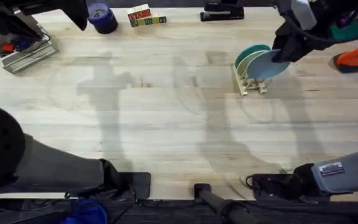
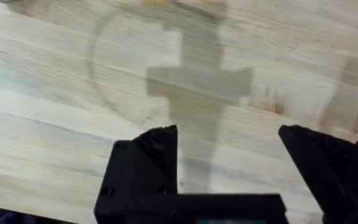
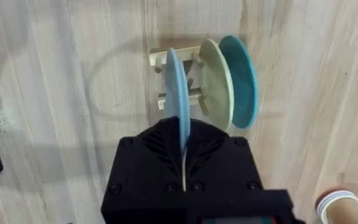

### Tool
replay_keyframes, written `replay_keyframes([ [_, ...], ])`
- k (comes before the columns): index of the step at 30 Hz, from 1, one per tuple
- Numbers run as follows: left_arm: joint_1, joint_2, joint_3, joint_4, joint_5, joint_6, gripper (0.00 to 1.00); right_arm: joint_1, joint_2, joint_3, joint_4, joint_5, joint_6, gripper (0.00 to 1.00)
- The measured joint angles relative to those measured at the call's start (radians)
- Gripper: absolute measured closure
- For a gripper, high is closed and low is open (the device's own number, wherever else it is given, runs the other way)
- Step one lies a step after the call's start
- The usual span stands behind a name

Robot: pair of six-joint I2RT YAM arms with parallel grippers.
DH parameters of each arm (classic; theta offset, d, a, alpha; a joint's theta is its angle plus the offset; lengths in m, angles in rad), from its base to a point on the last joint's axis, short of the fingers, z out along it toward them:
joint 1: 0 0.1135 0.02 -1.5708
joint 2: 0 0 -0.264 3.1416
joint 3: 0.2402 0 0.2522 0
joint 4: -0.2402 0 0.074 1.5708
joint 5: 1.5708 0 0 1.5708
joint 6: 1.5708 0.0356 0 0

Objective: Pick up the plates from the table one by one and place each into a slot on the dish rack.

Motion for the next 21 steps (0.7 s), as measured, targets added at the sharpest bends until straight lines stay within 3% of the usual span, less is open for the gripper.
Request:
replay_keyframes([
  [21, 0.0, 0.0, 0.0, 0.0, 0.0, 0.0, 0.006, 0.0, 0.019, -0.002, 0.006, 0.0, -0.06, 0.971],
])
